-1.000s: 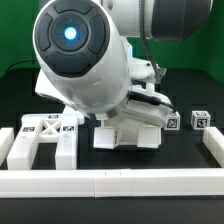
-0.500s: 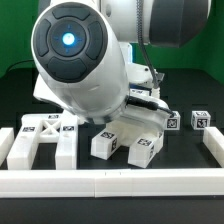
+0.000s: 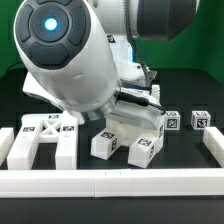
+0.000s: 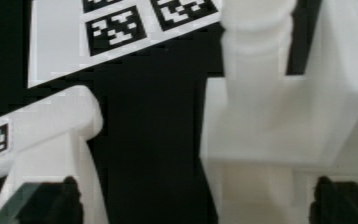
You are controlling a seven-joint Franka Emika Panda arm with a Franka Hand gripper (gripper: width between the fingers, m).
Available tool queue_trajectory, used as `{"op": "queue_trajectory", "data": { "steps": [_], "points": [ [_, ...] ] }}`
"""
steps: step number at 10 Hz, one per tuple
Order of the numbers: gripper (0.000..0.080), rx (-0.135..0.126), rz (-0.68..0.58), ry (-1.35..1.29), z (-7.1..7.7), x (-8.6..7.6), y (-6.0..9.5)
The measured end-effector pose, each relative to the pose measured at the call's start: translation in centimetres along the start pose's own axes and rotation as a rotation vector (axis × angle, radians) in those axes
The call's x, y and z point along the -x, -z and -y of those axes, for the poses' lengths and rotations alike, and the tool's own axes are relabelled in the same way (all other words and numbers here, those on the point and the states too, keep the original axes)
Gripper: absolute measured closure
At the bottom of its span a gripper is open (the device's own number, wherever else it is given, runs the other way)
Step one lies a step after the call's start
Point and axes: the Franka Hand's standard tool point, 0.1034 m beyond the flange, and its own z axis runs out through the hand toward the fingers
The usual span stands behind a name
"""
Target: Assemble chair
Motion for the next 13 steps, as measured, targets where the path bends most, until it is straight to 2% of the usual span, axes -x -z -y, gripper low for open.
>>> {"op": "queue_trajectory", "data": {
  "steps": [1, 2, 5, 6, 7, 8, 9, 10, 11, 13],
  "points": [
    [0.0150, -0.009, -0.113, 0.006, 0.3, -0.6, 1.3],
    [0.0150, -0.028, -0.180, -0.001, 0.3, 0.0, 1.7],
    [0.0150, -0.082, -0.348, -0.048, 0.7, 0.5, 2.3],
    [0.0150, -0.105, -0.438, -0.030, 0.6, 0.2, 3.5],
    [0.0150, -0.125, -0.507, -0.028, 0.7, 0.3, 3.9],
    [0.0150, -0.132, -0.553, -0.025, 1.0, 0.2, 3.8],
    [0.0150, -0.147, -0.657, -0.016, 1.7, -0.2, 4.3],
    [0.0150, -0.133, -0.716, 0.033, 1.6, -0.4, 4.3],
    [0.0150, -0.097, -0.790, 0.122, 1.1, -1.2, 4.4],
    [0.0150, -0.042, -0.801, 0.259, -1.1, -2.3, 4.9]
  ]
}}
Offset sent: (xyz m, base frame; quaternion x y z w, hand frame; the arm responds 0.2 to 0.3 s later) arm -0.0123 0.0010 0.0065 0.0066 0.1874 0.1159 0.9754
